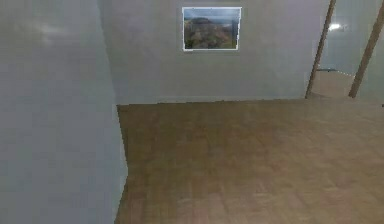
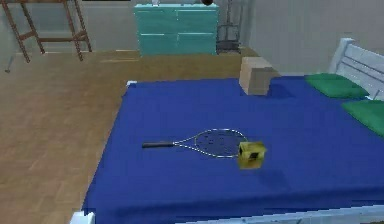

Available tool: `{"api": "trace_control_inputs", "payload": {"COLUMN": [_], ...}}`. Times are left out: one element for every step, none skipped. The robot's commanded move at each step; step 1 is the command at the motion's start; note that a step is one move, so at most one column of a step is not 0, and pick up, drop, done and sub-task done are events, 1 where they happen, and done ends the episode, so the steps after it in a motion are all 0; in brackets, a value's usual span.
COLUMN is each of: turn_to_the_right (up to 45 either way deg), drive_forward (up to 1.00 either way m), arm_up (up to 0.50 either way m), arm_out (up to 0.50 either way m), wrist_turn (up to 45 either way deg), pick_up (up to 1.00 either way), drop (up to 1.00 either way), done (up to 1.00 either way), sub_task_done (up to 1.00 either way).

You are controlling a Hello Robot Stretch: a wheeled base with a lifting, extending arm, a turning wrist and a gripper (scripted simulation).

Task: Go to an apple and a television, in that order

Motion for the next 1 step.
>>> {"api": "trace_control_inputs", "payload": {"turn_to_the_right": [0.0], "drive_forward": [0.55], "arm_up": [0.00], "arm_out": [0.00], "wrist_turn": [0.0], "pick_up": [0.00], "drop": [0.00], "done": [0.00], "sub_task_done": [0.00]}}
